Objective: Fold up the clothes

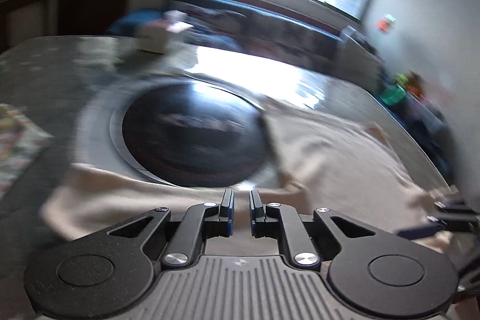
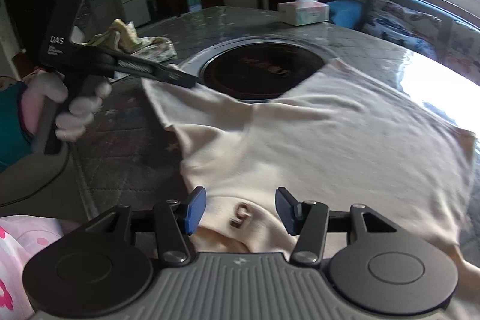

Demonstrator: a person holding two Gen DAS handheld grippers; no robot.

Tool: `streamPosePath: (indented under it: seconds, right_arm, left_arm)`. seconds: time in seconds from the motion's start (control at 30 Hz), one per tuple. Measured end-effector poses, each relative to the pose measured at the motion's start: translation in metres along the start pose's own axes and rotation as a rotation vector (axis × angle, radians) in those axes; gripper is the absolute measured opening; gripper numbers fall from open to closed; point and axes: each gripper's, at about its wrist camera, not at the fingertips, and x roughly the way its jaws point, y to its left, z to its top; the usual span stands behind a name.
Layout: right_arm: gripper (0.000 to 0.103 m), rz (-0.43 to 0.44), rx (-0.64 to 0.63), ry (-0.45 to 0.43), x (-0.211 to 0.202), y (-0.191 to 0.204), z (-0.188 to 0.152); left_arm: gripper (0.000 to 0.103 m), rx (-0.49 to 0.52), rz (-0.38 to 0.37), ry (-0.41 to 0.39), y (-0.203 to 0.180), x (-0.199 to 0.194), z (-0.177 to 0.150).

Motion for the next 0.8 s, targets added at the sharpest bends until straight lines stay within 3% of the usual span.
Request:
streamPosePath:
  seconds: [0.23, 0.4, 0.5, 0.63, 0.8]
  right_arm:
    - [0.053, 0.088, -0.071, 0.062, 0.013, 0.025, -0.009]
    - [0.052, 0.091, -0.038, 0.011, -0.006, 0.019, -0.006]
    - [0.053, 0.042, 0.003, -0.024, -0.018, 0.007, -0.007]
    - [0.053, -0.020, 0.063, 0.005, -0.021, -0.010, -0.018]
    - [0.053, -0.016, 0.071, 0.049, -0.019, -0.007, -0.034]
  left_arm:
    - [0.011, 0.094, 0.002, 0.055, -0.011, 0.013, -0.018]
    - [0.011, 0.085, 0.054, 0.058, 0.000, 0.008, -0.012]
    - [0.012, 0.081, 0.054, 0.046, -0.001, 0.005, -0.005]
    - [0.015, 0.090, -0.052, 0.037, -0.024, 0.006, 0.002]
    - [0.017, 0.147, -0.174, 0.085, -0.061, 0.022, 0.000]
